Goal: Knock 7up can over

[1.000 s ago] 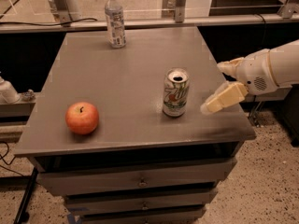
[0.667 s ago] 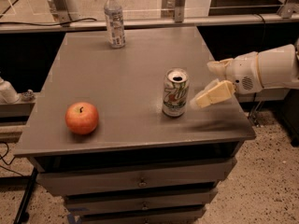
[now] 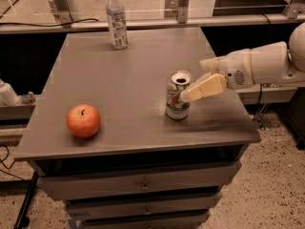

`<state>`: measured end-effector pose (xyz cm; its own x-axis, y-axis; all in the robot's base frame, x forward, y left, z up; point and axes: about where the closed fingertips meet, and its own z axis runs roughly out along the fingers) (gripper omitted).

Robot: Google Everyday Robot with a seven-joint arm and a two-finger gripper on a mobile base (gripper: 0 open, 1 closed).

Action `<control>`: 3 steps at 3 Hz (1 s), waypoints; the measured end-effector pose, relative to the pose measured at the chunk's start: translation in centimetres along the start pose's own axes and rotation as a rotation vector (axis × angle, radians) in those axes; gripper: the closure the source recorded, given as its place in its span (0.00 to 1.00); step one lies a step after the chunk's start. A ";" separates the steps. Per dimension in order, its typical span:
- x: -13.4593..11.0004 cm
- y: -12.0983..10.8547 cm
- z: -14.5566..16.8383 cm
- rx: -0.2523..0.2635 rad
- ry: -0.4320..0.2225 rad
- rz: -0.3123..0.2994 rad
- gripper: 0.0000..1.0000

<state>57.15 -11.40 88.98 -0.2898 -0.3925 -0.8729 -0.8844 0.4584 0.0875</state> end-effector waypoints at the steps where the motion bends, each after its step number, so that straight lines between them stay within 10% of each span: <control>1: -1.1 0.2 1.5 -0.007 -0.038 0.003 0.00; 3: -5.5 -1.0 5.6 0.006 -0.129 -0.097 0.00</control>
Offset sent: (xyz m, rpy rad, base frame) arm 0.0480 0.0578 0.0179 0.0876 -0.1597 0.0024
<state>61.64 -5.20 90.98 -0.1529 -0.3298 -0.9316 -0.9038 0.4279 -0.0031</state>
